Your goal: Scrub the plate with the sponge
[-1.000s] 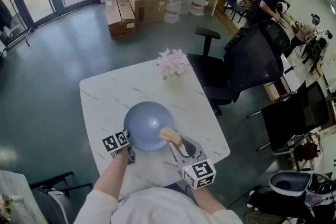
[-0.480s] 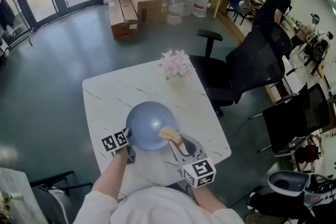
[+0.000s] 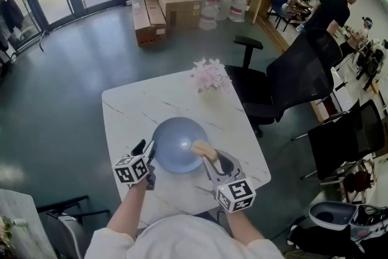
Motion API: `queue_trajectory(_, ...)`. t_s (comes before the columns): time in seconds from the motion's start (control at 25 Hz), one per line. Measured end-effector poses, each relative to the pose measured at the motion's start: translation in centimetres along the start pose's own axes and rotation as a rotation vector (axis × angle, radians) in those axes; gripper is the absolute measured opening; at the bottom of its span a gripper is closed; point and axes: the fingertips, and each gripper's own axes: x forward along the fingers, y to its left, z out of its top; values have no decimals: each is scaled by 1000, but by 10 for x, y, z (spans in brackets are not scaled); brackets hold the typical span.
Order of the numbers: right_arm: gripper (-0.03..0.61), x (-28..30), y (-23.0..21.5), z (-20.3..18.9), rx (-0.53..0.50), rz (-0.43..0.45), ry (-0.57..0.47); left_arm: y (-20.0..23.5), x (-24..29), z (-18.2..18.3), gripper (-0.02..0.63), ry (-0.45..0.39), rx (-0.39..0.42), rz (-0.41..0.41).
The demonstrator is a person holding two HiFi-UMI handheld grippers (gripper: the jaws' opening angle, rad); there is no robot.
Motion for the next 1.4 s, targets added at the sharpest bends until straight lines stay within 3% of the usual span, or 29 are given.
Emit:
queue_trajectory(0.16,150,-1,-2,5,2,-6,-13,-38,-20,29,184,-76,223,-71)
queue_trajectory(0.24,150,-2,-2,7,2,-8,-18,-53,-29,36,183,-102,293,-96)
queue_trajectory(0.44,150,-2,1,7,1,-8,-27,-80,-49,44,179,-150,391,-151)
queue_trajectory(0.6,150,-3,3,9,1,-5,-33,-100,-65,49,129,-178,463,-181)
queue_trajectory(0.92,150,-4,8,10,2,4,-41,-115,-85,42,63,-181,471,-217)
queue_trajectory(1.16,150,-4,12,11,4,12,-45,-117,-91,27,41,-150,407,-236)
queue_trajectory(1.4,150,-5,17,9,-5,15,-36,-114,-94,23,34,-147,394,-228)
